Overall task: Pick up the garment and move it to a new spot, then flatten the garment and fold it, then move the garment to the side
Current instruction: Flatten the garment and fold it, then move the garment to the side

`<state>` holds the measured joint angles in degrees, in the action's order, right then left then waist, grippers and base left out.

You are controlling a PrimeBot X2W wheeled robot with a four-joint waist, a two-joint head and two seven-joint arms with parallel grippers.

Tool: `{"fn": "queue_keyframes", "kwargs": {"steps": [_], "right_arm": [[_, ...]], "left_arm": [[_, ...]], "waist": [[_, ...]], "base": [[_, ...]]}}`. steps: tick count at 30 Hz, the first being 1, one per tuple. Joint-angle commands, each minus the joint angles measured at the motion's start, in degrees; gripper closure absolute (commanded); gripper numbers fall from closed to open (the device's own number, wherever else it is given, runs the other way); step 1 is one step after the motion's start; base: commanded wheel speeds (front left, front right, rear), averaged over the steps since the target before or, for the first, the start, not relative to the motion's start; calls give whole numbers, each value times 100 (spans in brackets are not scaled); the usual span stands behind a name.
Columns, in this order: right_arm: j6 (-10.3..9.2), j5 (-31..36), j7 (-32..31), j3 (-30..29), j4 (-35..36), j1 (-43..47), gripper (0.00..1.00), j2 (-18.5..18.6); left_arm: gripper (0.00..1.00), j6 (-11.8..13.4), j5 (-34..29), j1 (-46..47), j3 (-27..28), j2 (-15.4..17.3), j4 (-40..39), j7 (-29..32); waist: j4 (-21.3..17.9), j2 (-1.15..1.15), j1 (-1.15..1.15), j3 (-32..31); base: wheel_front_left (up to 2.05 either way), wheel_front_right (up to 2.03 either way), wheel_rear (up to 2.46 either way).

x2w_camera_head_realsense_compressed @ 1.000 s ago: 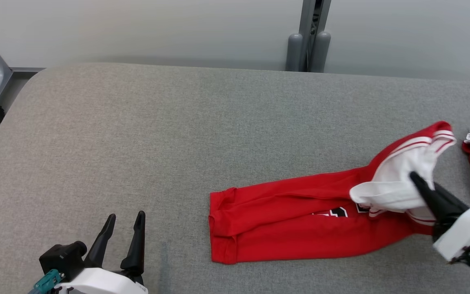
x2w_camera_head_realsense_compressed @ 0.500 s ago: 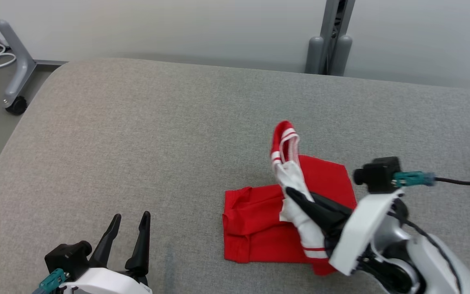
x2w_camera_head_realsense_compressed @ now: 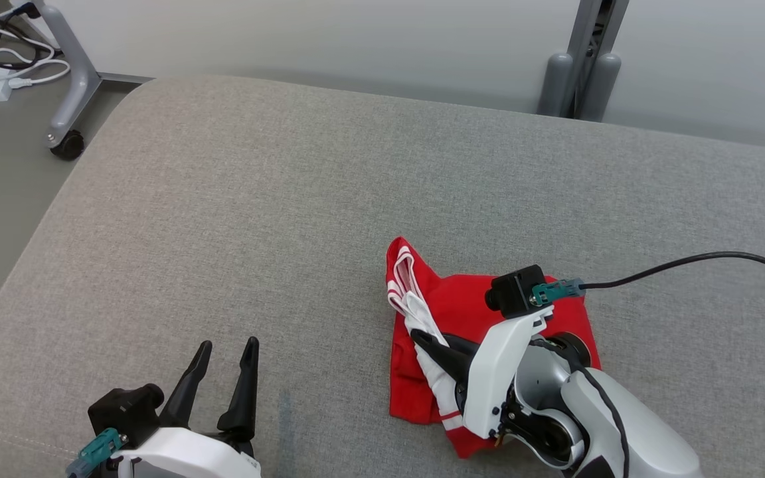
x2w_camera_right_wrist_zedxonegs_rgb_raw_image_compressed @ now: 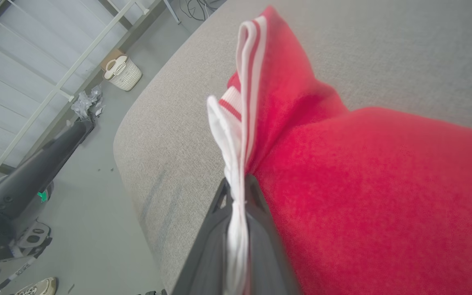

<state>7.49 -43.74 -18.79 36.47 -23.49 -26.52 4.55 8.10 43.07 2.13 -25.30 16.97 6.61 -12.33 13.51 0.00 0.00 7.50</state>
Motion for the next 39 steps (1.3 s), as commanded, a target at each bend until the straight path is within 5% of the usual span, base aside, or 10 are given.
{"fn": "queue_keyframes", "kwargs": {"steps": [1,2,4,11,27,39], "right_arm": [[0,-8,81,28,-186,-101,85,-19],[0,-33,122,62,-316,-158,69,-45],[0,-86,239,102,-504,-275,0,-89],[0,-411,730,-53,-482,-607,0,-116],[0,-494,1052,-1509,503,423,0,1377],[0,-288,831,-1745,710,1362,0,1324]], "left_arm": [[0,-37,30,101,6,-4,30,-31],[0,-45,33,103,6,-6,43,-40],[0,-51,40,107,9,-14,64,-54],[0,-42,25,115,1,-50,99,-88],[0,48,-36,112,-84,-40,-23,-49],[0,121,-71,199,-97,-1,-151,-1]], "waist": [[22,0,0,8],[30,0,0,11],[36,0,0,14],[-84,0,0,1],[-666,0,0,-97],[-837,0,0,-115]], "base": [[0,0,0],[0,0,0],[0,0,0],[0,0,0],[0,0,0],[0,0,0]]}}
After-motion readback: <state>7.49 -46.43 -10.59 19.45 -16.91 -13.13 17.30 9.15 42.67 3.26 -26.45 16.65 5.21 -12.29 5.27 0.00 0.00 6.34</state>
